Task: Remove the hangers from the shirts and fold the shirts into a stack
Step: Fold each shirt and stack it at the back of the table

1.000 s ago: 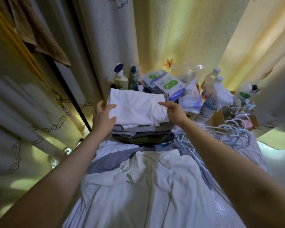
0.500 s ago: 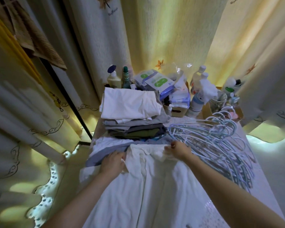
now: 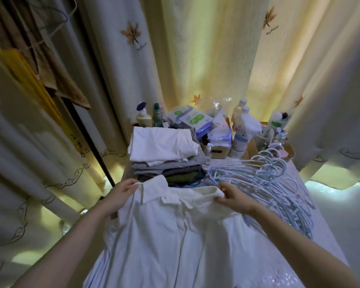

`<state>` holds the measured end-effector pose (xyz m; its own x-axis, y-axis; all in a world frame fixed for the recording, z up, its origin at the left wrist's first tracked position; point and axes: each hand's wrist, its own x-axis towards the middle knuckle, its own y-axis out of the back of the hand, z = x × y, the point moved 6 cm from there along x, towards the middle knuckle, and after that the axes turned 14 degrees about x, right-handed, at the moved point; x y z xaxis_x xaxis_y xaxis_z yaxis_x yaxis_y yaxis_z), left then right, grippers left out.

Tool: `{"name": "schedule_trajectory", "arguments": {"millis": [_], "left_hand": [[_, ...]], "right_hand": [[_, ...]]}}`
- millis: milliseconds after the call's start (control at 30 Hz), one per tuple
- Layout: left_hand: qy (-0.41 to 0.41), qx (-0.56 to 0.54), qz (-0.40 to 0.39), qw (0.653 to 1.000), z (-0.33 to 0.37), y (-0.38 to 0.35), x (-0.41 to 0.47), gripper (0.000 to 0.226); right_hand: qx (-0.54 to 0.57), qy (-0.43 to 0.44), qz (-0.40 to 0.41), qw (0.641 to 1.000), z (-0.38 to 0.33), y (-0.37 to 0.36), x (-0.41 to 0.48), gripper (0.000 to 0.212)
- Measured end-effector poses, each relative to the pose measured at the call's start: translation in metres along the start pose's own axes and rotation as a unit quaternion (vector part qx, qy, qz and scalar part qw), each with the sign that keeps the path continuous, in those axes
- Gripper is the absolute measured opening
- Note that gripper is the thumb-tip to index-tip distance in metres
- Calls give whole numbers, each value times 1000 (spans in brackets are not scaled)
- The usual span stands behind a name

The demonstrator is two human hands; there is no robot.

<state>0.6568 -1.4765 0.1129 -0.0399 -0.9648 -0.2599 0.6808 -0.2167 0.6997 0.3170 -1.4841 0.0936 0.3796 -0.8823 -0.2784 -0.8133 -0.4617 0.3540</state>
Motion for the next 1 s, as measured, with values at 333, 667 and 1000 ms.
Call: {"name": "schedule_trajectory", "arguments": {"millis": [333, 667, 1000], "left_hand": [[-49, -111, -78, 989, 72, 62, -7, 20], [-92, -108, -284, 948, 101, 44, -41, 30], [2, 22, -255, 967, 16, -67, -36, 29]], "right_hand": [[32, 146, 53, 987, -121, 76, -26, 20], [15, 79, -22, 996, -176, 106, -51, 29], [18, -65, 34, 997, -20, 41, -34, 29]]}}
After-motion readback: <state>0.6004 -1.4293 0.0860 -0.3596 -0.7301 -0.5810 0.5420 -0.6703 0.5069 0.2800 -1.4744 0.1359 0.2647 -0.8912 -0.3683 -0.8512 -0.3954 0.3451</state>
